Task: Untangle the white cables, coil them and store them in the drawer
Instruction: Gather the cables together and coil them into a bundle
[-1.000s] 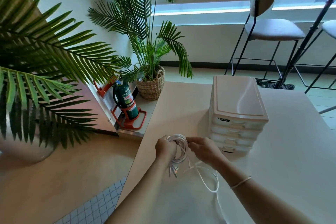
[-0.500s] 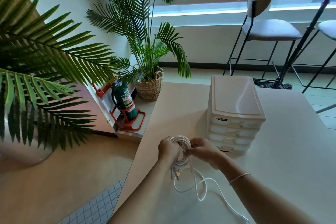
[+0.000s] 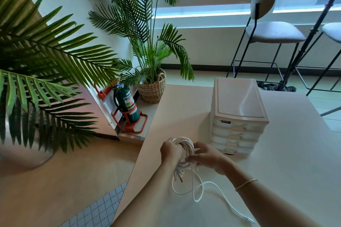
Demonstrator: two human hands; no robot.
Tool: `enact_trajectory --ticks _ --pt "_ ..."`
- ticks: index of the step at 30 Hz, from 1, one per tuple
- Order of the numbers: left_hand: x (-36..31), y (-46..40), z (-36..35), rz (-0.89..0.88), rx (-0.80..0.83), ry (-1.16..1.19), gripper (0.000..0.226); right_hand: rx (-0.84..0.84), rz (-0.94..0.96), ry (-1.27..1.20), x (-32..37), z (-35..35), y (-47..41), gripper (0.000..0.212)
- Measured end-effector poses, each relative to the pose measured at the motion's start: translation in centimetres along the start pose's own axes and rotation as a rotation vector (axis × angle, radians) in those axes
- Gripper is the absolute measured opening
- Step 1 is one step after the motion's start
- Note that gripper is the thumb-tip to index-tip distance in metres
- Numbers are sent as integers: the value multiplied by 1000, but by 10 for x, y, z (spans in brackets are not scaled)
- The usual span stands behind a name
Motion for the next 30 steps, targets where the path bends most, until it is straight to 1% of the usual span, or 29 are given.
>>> enact_trajectory --ticks 2,4,6,9,10,12,14,19,20,21,23,24,26,28,30 --pt "-2 -1 2 -2 -7 -3 36 12 71 147 8 -2 3 21" --pt "-4 -1 4 -15 -19 -13 32 -40 103 266 12 1 3 25" --pt "-5 1 5 -15 -30 -17 31 -82 106 352 15 5 3 40" --pt "-6 0 6 -21 -46 -24 31 -93 85 509 16 9 6 81" --pt "-6 0 7 -24 -51 -27 31 -84 71 545 15 9 7 92" --pt "-7 0 8 -33 -56 -31 31 -86 57 612 15 12 11 101" --pt "-7 0 10 -37 -60 -41 31 -112 57 617 18 15 14 103" --pt "-4 0 10 -45 -66 -71 38 -104 64 480 26 10 17 81" --pt "-3 0 11 -53 -68 -80 39 -95 52 436 28 11 17 74" --pt "-2 1 13 -68 -71 -92 40 -78 56 438 33 12 18 62" --pt "-1 3 13 -112 -60 -130 41 -79 168 617 53 17 17 35" --pt "-1 5 11 -136 -47 -155 40 -103 228 708 62 21 17 28" --pt "-1 8 5 -162 -14 -191 39 -159 288 743 77 26 16 25" --pt "-5 10 -1 -186 20 -213 36 -192 339 701 88 27 14 25" --pt "-12 10 -2 -232 23 -238 27 -192 381 641 98 25 14 24"
Point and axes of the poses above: each hand's wrist, its own y-axis away from the middle knuckle, its own z-axis out of the back of the hand, x = y × z, the point moved 10 cm from there along -y, towards the middle knuckle, and after that the axes turned 11 degrees about -x, right-handed, at the moved point
